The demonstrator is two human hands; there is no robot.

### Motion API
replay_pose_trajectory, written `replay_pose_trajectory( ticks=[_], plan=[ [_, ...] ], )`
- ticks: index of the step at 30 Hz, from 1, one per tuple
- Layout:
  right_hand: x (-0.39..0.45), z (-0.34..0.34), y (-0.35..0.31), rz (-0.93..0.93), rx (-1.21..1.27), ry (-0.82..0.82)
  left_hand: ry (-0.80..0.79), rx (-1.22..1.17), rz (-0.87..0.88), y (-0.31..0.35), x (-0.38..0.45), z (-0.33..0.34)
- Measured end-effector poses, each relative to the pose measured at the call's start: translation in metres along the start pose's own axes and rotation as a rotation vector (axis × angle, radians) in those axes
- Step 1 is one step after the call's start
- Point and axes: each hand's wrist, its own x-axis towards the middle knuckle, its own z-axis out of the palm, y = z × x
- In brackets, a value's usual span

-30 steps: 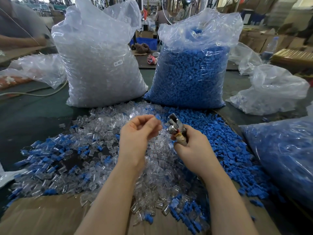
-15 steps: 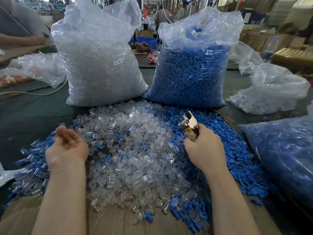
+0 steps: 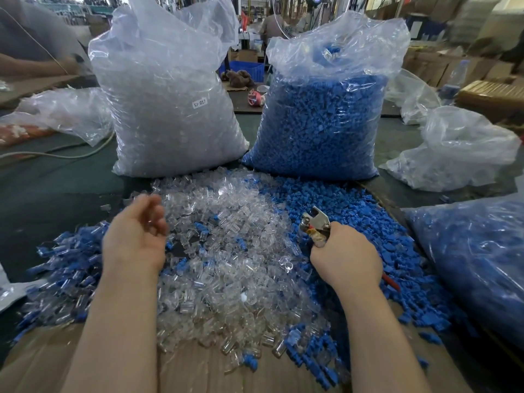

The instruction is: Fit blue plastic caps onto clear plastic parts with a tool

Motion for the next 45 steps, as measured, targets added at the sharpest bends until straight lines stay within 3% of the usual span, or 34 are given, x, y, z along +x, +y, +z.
replay_pose_trajectory(
  ticks=[6, 8, 10, 14, 25, 30, 33, 37, 42, 45],
  plan=[
    [-0.001, 0.001, 0.001, -0.021, -0.034, -0.018, -0.216, 1.208, 0.363, -0.032, -0.021, 0.023],
    [-0.001, 0.001, 0.0, -0.023, -0.037, -0.017, -0.204, 1.603, 0.415, -0.04, -0.024, 0.027],
    [-0.001, 0.002, -0.001, -0.024, -0.032, -0.018, -0.243, 1.812, 0.413, -0.046, -0.024, 0.027],
    [-0.001, 0.004, -0.002, -0.046, -0.03, -0.029, -0.319, 1.781, 0.408, -0.05, -0.023, 0.027],
    [-0.001, 0.004, -0.002, -0.041, -0.047, -0.027, -0.33, 1.612, 0.439, -0.052, -0.022, 0.026],
    [-0.002, 0.001, -0.002, -0.008, -0.066, -0.041, -0.114, 1.688, 0.573, -0.051, -0.019, 0.025],
    [-0.003, -0.001, -0.002, 0.014, -0.081, -0.045, 0.017, 1.774, 0.49, -0.044, -0.012, 0.02],
    [-0.003, -0.002, -0.002, 0.024, -0.09, -0.06, 0.071, 1.802, 0.337, -0.04, -0.003, 0.01],
    [-0.003, -0.002, -0.003, 0.034, -0.103, -0.064, 0.044, 1.727, 0.21, -0.037, 0.001, 0.006],
    [-0.003, -0.001, -0.003, 0.035, -0.107, -0.063, -0.032, 1.712, 0.23, -0.042, -0.002, 0.009]
  ],
)
